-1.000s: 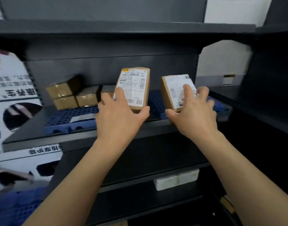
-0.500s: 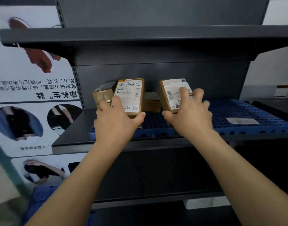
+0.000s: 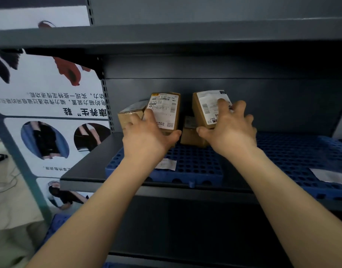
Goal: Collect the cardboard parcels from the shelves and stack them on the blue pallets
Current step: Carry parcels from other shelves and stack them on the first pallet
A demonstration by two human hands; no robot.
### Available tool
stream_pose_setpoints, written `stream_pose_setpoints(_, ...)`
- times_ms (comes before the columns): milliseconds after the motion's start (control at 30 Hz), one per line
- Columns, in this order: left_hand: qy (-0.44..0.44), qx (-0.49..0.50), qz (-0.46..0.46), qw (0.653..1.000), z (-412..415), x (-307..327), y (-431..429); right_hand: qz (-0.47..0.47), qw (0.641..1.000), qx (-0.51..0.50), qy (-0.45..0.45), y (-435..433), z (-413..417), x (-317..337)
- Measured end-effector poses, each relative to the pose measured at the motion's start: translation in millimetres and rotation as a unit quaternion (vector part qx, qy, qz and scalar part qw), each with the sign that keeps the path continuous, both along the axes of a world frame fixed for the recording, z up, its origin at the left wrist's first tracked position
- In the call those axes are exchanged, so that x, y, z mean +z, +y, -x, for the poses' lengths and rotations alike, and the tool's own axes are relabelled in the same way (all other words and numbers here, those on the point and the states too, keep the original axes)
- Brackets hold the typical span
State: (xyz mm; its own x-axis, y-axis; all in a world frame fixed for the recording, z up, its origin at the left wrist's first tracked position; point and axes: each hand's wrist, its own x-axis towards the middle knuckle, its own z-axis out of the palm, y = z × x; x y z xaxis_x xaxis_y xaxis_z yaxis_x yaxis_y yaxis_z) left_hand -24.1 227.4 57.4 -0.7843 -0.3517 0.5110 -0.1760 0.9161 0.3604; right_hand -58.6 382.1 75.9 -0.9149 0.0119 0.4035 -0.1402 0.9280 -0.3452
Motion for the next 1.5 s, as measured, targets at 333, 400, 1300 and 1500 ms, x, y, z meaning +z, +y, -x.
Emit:
stream_pose_setpoints(333,-0.037,0.019,-0.003,0.999,42.9,6.1,-0.8,0.003,1.0,0.026,0.01,3.7,37.0,3.1)
stream_pose_setpoints(400,-0.03,0.014,0.004,0.999,52.3,6.2,-3.8,0.004,1.0,0.024,0.01,0.0,42.1,4.8)
stream_pose_setpoints(1300,-0.074,-0.022,0.116,0.99,102.1,7.0,-28.5,-0.017,0.998,-0.021,-0.059,-48.6,86.5,3.5)
stream_pose_setpoints(1500,-0.065,-0.061,0.094,0.992,99.7,5.9,-34.2,-0.006,0.997,-0.011,-0.072,-51.6,94.1,-1.3)
